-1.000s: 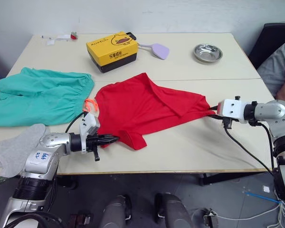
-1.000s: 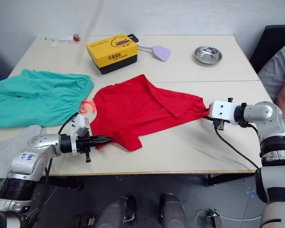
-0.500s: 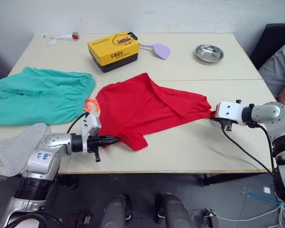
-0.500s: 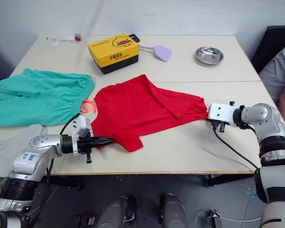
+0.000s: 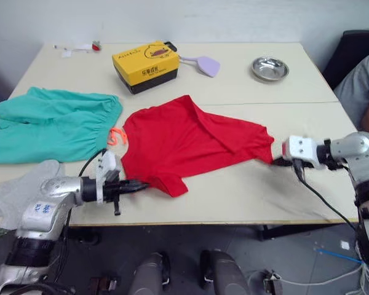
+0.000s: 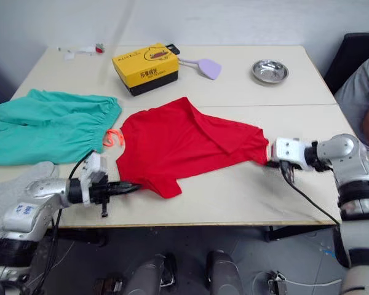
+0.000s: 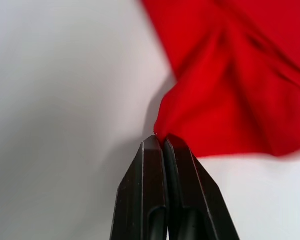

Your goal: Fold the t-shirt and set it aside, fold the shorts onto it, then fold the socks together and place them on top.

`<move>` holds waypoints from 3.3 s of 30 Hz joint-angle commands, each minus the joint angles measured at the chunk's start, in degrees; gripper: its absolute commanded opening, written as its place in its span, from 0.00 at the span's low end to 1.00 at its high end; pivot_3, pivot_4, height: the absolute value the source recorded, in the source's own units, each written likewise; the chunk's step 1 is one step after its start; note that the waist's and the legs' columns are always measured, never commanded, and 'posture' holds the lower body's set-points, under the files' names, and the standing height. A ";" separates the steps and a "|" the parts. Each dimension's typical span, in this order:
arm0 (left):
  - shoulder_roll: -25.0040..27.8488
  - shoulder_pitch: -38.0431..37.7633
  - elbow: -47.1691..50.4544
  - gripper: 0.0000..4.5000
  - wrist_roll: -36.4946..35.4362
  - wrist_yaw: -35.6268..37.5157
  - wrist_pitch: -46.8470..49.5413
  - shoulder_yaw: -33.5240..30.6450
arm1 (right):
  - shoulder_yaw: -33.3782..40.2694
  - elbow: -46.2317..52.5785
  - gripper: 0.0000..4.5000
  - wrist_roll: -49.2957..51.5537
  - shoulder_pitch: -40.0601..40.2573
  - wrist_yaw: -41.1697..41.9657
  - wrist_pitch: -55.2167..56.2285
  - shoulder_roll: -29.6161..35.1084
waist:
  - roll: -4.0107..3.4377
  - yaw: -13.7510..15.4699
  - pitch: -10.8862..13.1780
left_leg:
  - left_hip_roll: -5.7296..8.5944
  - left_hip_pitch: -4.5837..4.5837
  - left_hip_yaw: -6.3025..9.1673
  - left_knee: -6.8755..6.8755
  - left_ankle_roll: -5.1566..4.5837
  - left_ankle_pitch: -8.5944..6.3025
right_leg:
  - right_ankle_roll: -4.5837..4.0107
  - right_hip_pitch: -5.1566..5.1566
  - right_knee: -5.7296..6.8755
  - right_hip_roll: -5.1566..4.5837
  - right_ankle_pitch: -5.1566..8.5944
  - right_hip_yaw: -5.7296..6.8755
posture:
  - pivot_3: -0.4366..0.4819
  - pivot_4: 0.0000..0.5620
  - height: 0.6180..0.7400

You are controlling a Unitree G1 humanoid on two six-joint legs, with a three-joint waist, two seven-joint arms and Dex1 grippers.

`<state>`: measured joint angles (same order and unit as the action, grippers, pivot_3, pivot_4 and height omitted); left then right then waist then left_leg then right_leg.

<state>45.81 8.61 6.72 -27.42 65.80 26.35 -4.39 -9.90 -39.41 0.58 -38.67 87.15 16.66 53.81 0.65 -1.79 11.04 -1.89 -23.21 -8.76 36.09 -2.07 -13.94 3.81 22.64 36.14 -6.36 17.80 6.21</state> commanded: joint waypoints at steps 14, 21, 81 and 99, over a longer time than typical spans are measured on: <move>8.47 -16.50 2.86 0.00 -3.83 14.50 -7.51 -12.41 | 9.47 45.32 0.00 23.37 35.30 1.35 -32.12 15.84 | -0.09 0.20 0.04 | 0.01 0.01 0.24 -0.08 0.07 -0.62 | -0.19 0.01 -0.15 -0.18 0.10 0.11 | 0.48 0.27 1.00; 9.85 -15.48 -0.02 0.00 -2.44 16.36 -10.95 -12.83 | 10.32 39.43 0.00 18.50 33.28 -2.24 -28.12 14.09 | -0.11 0.20 0.05 | 0.02 -0.01 0.24 -0.09 0.04 -0.66 | -0.22 0.02 -0.22 -0.18 0.12 0.11 | 0.48 0.27 1.00; 3.63 -7.61 8.46 0.00 -5.31 8.64 -3.61 -5.57 | 17.39 4.54 0.00 7.77 18.20 -23.01 1.60 6.69 | -0.37 0.01 1.36 | 0.14 0.07 -1.14 1.51 -0.55 -0.96 | 0.22 0.47 0.91 -1.08 -0.59 1.27 | 0.48 0.27 1.00; -7.00 3.46 5.03 0.70 10.41 6.27 -27.29 11.86 | 21.01 18.17 0.00 8.61 25.83 -24.98 -8.96 7.68 | -0.39 0.21 1.32 | 0.19 -0.02 -1.31 1.26 -0.59 -0.83 | 0.19 0.68 0.87 -1.07 -0.58 1.32 | 0.48 0.27 1.00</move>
<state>39.42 11.46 12.22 -19.21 71.60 2.63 5.51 8.37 -23.20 8.33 -13.35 61.91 8.32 59.29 0.26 -1.58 12.36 -1.71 -23.24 -10.07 37.35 -2.67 -14.78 4.00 23.32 37.01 -7.43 17.22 7.53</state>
